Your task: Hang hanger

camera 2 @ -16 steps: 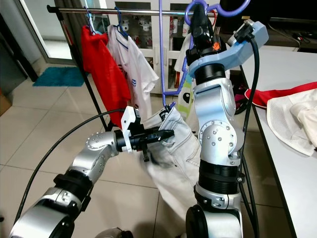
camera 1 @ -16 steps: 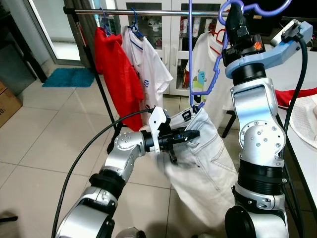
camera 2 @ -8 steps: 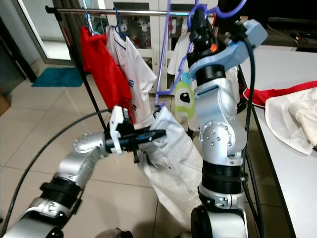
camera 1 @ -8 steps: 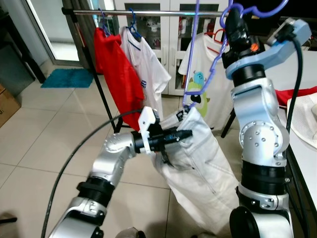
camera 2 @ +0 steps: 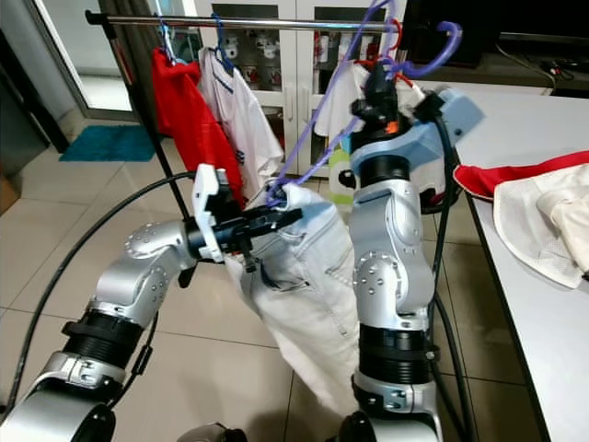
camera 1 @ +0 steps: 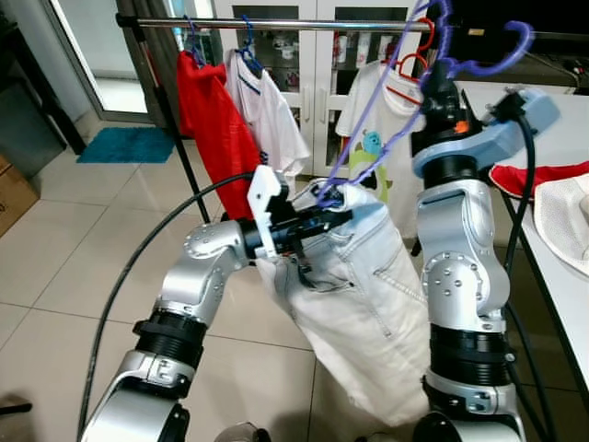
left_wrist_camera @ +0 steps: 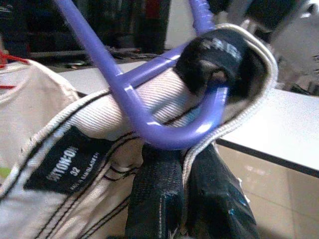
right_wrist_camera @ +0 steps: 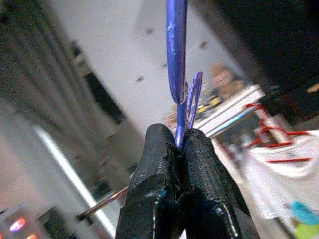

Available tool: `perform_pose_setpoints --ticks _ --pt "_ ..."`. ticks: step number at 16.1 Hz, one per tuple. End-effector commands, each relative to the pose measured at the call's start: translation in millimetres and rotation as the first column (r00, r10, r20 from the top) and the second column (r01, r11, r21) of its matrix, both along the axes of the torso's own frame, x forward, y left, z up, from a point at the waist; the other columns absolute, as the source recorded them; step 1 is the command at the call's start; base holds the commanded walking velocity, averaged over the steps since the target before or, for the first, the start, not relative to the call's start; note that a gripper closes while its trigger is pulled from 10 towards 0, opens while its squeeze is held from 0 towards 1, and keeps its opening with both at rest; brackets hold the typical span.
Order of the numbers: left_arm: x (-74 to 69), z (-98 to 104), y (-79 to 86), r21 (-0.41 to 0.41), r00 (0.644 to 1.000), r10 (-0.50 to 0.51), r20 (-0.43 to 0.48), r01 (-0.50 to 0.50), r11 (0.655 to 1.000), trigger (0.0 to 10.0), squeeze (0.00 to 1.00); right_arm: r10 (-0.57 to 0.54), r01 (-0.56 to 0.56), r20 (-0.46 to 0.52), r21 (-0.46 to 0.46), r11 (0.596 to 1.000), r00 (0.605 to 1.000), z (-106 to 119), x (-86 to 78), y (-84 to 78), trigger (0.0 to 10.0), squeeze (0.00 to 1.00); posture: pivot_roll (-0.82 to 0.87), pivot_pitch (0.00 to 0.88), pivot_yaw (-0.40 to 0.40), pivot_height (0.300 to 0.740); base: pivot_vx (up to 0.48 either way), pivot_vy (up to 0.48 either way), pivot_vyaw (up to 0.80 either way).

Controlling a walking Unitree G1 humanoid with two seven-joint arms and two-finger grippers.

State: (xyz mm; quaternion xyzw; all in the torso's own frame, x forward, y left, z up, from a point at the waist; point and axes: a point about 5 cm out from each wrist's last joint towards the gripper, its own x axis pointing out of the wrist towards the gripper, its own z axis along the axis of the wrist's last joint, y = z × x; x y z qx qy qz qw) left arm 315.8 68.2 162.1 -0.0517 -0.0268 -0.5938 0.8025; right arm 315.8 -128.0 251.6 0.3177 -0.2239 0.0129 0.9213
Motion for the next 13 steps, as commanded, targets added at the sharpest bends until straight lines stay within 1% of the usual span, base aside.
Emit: perform_pose_setpoints --ticks 1,3,4,5,6,8,9,10,11,12,13 --pt "-1.0 17.5 -4.9 -0.026 0.998 -0.021 0.067 0.023 0.999 0.0 0.0 -0.048 0.048 -0.038 0.002 0.999 0.998 -8.2 2.4 -4.7 10.0 0.0 -0.13 0.0 0.067 0.74 0.0 0.0 0.0" --pt "-3.5 13.7 -14.8 -0.007 0.998 -0.044 0.049 0.044 0.999 0.0 0.0 -0.098 0.097 -0.048 -0.009 0.995 0.994 -9.1 6.5 -7.1 10.0 0.0 -0.14 0.0 0.069 0.74 0.0 0.0 0.0" --pt "-5.5 11.5 -21.7 0.013 0.997 -0.061 0.045 0.06 0.998 0.0 0.0 -0.117 0.115 -0.075 -0.031 0.993 0.99 -12.1 10.3 -5.6 10.0 0.0 -0.14 0.0 0.069 0.74 0.0 0.0 0.0" --pt "-6.7 11.9 -28.7 0.019 0.997 -0.067 0.046 0.067 0.998 0.0 0.0 -0.12 0.115 -0.097 -0.059 0.992 0.988 -15.0 13.5 -1.0 10.0 0.0 -0.14 0.0 0.068 0.74 0.0 0.0 0.0" --pt "-6.9 13.3 -31.9 0.016 0.997 -0.068 0.046 0.067 0.998 0.0 0.0 -0.117 0.108 -0.107 -0.082 0.991 0.987 -16.7 15.1 3.1 10.0 0.0 -0.14 0.0 0.068 0.74 0.0 0.0 0.0" --pt "-6.4 21.1 -39.6 -0.006 0.997 -0.068 0.048 0.069 0.998 0.0 0.0 -0.061 0.027 -0.169 -0.192 0.981 0.984 -29.7 19.6 22.8 10.0 0.0 -0.14 0.0 0.069 0.74 0.0 0.0 0.0" --pt "-7.8 24.4 -42.5 -0.012 0.995 -0.088 0.052 0.088 0.996 0.0 0.0 -0.044 -0.008 -0.197 -0.254 0.967 0.979 -38.4 20.1 32.1 10.0 0.0 -0.14 0.0 0.069 0.74 0.0 0.0 0.0" --pt "-9.2 25.5 -43.5 -0.012 0.993 -0.101 0.055 0.102 0.995 0.0 0.0 -0.041 -0.015 -0.204 -0.264 0.964 0.978 -41.3 20.4 34.3 10.0 0.0 -0.14 0.0 0.069 0.74 0.0 0.0 0.0" --pt "-13.6 25.8 -45.0 -0.005 0.989 -0.135 0.056 0.136 0.991 0.0 0.0 -0.043 -0.012 -0.21 -0.257 0.966 0.977 -44.2 21.3 34.5 10.0 0.0 -0.14 0.0 0.069 0.74 0.0 0.0 0.0" --pt "-21.8 18.8 -43.4 0.05 0.981 -0.189 0.051 0.187 0.981 0.0 0.0 -0.07 0.018 -0.199 -0.25 0.968 0.978 -44.8 24.1 26.9 10.0 0.0 -0.13 0.0 0.07 0.74 0.0 0.0 0.0" --pt "-25.3 14.0 -41.3 0.082 0.977 -0.209 0.044 0.205 0.975 0.0 0.0 -0.087 0.039 -0.183 -0.252 0.967 0.979 -43.4 26.2 20.6 10.0 0.0 -0.13 0.0 0.071 0.74 0.0 0.0 0.0"
